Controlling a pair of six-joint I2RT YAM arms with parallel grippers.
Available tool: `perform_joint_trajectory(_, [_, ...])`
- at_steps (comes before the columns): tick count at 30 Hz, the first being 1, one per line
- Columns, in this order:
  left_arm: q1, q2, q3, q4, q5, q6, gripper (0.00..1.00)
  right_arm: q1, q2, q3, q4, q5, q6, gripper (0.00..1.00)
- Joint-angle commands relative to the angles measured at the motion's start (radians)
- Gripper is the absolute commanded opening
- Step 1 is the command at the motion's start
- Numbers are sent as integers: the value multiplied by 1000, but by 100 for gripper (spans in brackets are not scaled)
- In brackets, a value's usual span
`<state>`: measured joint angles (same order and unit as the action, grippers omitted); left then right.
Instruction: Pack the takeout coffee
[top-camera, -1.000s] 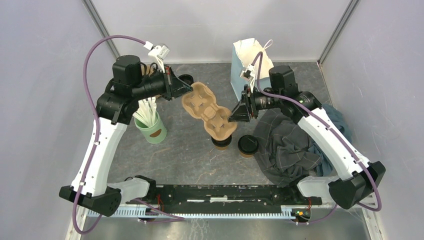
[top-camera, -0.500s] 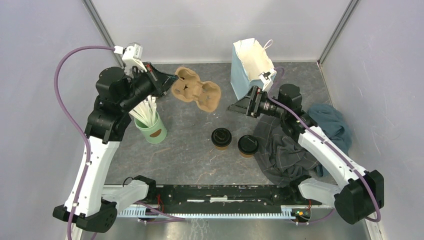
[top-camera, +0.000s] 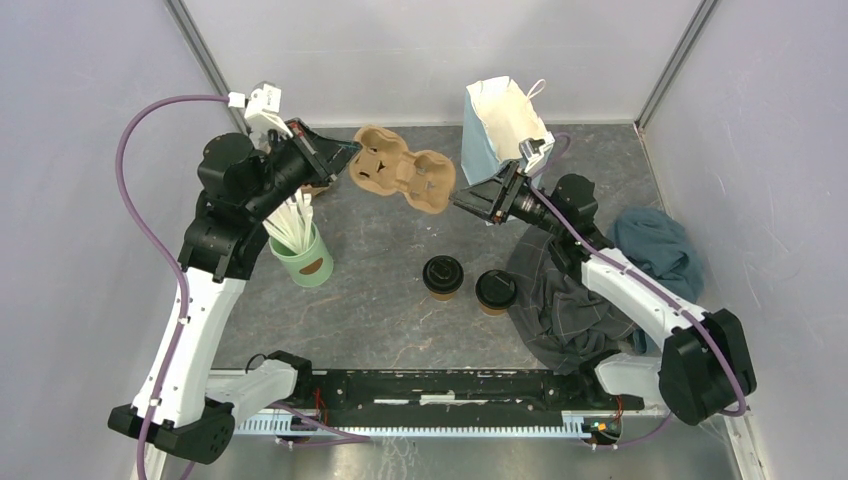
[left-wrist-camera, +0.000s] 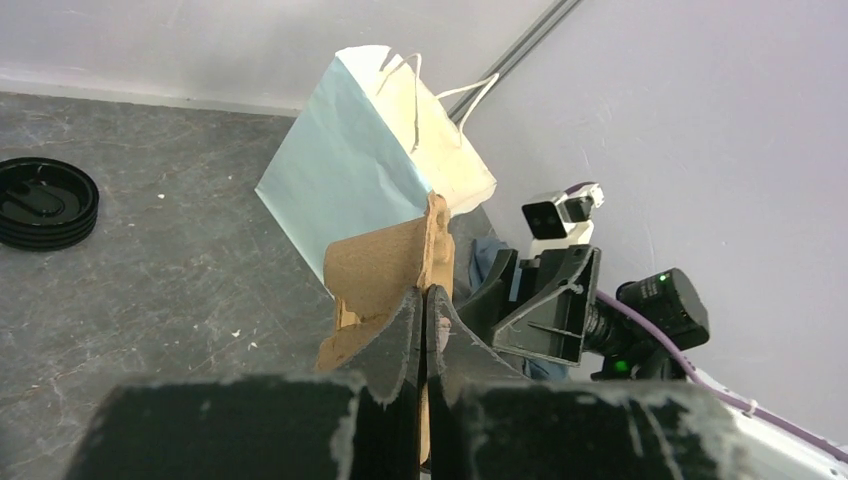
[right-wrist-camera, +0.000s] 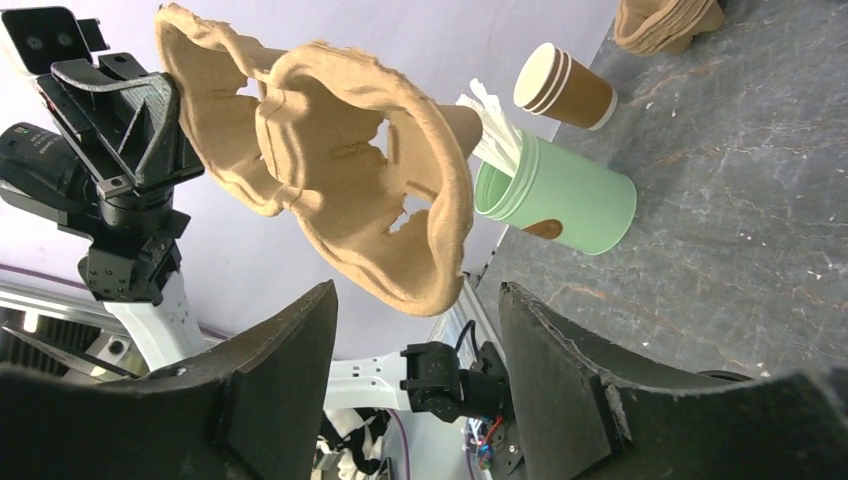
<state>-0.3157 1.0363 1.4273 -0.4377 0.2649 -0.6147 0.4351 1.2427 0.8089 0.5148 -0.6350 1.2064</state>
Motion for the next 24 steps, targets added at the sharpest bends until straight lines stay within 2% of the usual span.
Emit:
perform_joint_trajectory(1, [1,-7,-6,89,17,-64,2,4,21,-31,227,12,96,65])
perform_joint_trajectory(11, [0,-21,-48,135,30,-111,2,1,52,-85,491,54,239,53])
perform_joint_trajectory(16, [0,-28,-48,134,30,-109,2,-6,52,-104,550,76,278,47])
perform_joint_trajectory(24, [0,-36,-63,143,36,-119,2,-24,52,-145,642,103,344,46])
